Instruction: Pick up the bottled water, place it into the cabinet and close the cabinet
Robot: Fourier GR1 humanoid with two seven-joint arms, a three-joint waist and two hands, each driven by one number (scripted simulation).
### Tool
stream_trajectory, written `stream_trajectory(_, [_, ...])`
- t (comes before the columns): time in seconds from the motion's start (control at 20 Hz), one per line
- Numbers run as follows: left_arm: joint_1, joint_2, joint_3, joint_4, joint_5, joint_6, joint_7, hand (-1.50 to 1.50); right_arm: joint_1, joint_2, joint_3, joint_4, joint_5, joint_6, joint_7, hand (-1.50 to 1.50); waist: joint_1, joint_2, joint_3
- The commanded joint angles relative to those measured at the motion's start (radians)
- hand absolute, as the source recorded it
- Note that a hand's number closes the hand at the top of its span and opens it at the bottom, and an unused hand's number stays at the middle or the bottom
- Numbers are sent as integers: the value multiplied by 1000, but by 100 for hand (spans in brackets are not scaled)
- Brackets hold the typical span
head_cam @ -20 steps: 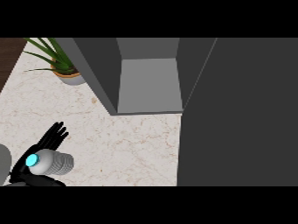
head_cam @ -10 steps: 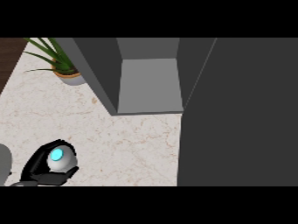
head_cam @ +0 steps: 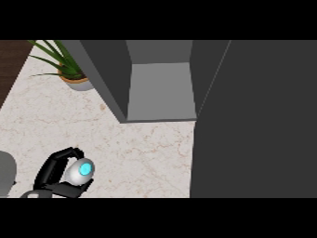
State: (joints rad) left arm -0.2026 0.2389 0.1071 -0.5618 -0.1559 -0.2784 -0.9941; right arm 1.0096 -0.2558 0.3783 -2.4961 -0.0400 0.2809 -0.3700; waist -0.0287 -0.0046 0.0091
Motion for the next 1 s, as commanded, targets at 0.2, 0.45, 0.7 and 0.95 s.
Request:
stream_trajectory(0.2, [-20, -204, 20, -11, 34, 157, 4, 150, 29, -42, -39, -133, -54, 1, 38, -150, 13, 6, -11])
stream_trajectory(0.45, [-67, -233, -31, -54, 72, 173, 83, 150, 68, -58, -30, -148, -38, 2, 8, -150, 1, 2, -10])
stream_trajectory(0.7, [-51, -237, -164, -213, 196, 224, 205, 150, 115, -57, -14, -178, -50, -11, 5, -150, 12, -4, -9])
stream_trajectory(0.95, [-110, -238, -318, -332, 335, 377, 387, 150, 94, -52, -5, -128, -24, -19, -15, -150, 11, -2, -9])
